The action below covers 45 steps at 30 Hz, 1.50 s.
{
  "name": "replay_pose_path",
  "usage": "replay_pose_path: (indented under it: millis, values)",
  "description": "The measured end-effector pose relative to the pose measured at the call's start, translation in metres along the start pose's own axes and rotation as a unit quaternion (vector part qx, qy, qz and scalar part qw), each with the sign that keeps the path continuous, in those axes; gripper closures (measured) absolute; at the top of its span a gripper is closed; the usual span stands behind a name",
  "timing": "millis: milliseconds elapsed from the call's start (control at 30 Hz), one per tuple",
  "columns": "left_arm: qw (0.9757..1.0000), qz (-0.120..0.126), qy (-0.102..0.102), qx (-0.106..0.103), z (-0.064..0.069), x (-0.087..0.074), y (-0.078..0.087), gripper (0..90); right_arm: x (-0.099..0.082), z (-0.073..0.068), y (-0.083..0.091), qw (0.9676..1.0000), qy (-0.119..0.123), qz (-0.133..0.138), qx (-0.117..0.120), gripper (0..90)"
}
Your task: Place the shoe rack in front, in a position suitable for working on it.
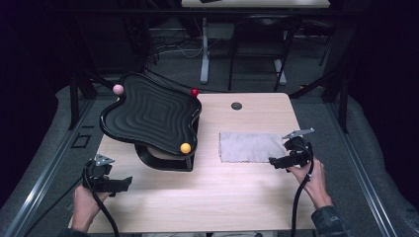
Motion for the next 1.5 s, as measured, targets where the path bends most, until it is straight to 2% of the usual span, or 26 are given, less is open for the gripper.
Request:
replay_pose_path:
  millis: [100,133,300,433,733,900,1000,1167,1433,1500]
  values:
    - [1.0,-0.004,-0.004,-0.001,0.001,-0.001,-0.001,0.1,0.005,-0.001,-0.004,1.0,0.004,0.001,-0.006,0.0]
    - [1.0,-0.006,-0.006,-0.002,0.002,-0.001,-0.001,0.1,0.011,-0.005,-0.008,1.0,0.004,0.004,0.007,0.0]
    - [0.9999,-0.007,-0.009,-0.006,0.005,-0.001,-0.002,0.1,0.02,-0.009,-0.014,0.9999,0.005,0.001,0.015,0.0]
    - [0.9998,-0.013,-0.015,-0.008,0.006,-0.002,-0.003,0.1,0.029,-0.013,-0.026,0.9997,0.01,-0.006,0.021,0.0]
    - [0.9999,-0.01,-0.01,-0.007,0.005,-0.001,-0.002,0.1,0.038,-0.02,-0.048,0.9992,0.016,-0.022,0.03,0.0]
    - [0.9999,-0.009,-0.01,-0.006,0.004,-0.001,-0.002,0.1,0.046,-0.024,-0.059,0.9991,0.014,-0.021,0.033,0.0]
    - [0.9999,-0.01,-0.01,-0.007,0.004,-0.002,-0.002,0.1,0.048,-0.026,-0.066,0.9986,0.011,-0.031,0.041,0.0]
    - [0.9999,-0.011,-0.011,-0.007,0.004,-0.002,-0.002,0.1,0.047,-0.026,-0.078,0.9984,0.014,-0.042,0.036,0.9]
    - [0.9998,-0.015,-0.013,-0.008,0.005,-0.003,-0.002,0.1,0.045,-0.025,-0.09,0.9982,0.012,-0.053,0.026,9.8]
    - [0.9998,-0.016,-0.013,-0.008,0.004,-0.003,-0.002,0.1,0.043,-0.026,-0.092,0.9978,0.009,-0.058,0.033,12.3]
Point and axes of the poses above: each handheld gripper's, and its own axes: y roughly backward along the jaws, x roughly out of its top, z roughly to its right, the point moved 10 cm from there along -y, roughly forward along the jaws, and after that the axes turned 10 degrees about -x, right-handed, at the moved point
